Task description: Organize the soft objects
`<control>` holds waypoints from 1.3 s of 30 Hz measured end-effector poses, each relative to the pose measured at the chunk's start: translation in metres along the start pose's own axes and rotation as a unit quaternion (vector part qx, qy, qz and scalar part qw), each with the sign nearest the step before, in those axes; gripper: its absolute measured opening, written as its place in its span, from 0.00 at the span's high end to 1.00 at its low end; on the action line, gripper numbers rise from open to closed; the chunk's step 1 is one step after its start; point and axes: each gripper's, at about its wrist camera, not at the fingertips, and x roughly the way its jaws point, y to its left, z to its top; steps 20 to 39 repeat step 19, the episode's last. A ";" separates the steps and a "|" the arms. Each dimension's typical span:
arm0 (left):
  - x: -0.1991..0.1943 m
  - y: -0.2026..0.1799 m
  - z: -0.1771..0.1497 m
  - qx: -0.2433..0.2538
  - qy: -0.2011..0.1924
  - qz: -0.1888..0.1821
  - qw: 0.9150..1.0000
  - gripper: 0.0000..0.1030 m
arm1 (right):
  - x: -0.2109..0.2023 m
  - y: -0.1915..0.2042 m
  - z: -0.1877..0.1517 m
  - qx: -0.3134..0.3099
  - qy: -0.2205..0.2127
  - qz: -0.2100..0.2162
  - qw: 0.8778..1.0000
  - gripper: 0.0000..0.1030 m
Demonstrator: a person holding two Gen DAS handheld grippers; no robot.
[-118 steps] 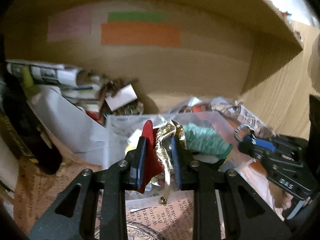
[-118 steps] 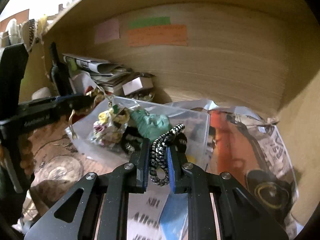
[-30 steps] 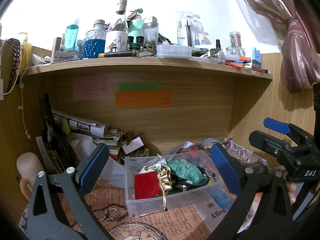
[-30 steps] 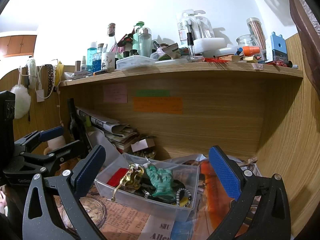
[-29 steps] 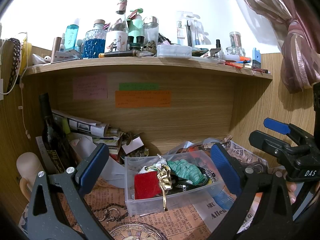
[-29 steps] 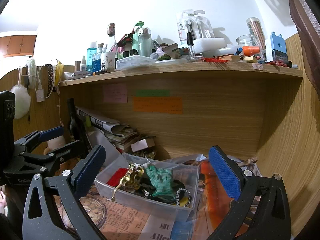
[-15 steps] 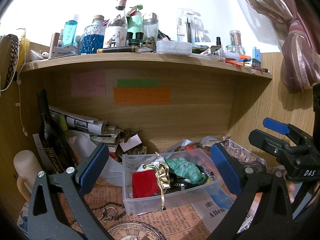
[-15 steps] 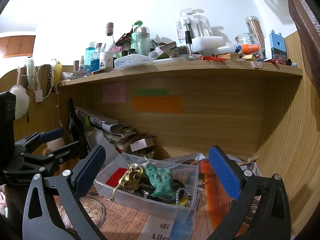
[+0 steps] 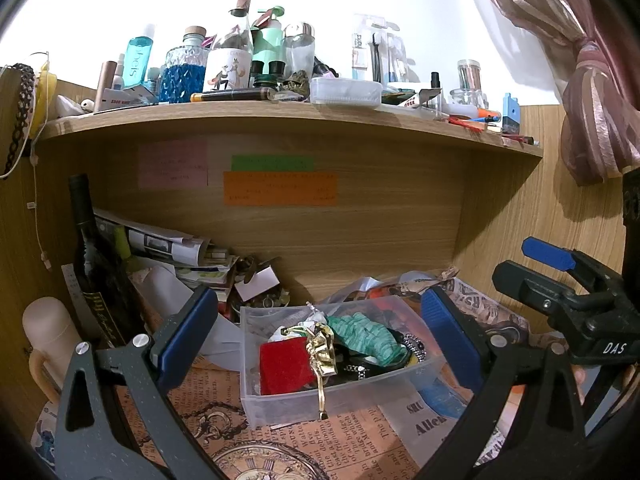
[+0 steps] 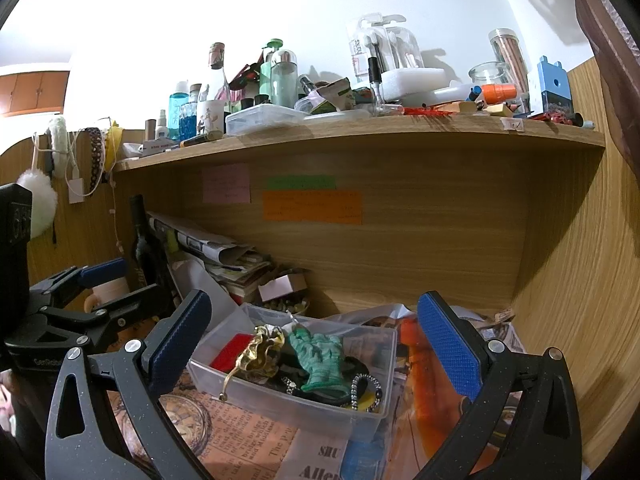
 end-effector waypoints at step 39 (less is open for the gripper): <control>0.006 0.003 -0.003 -0.007 0.010 -0.006 1.000 0.00 | 0.004 -0.001 -0.003 0.002 0.005 0.001 1.000 0.00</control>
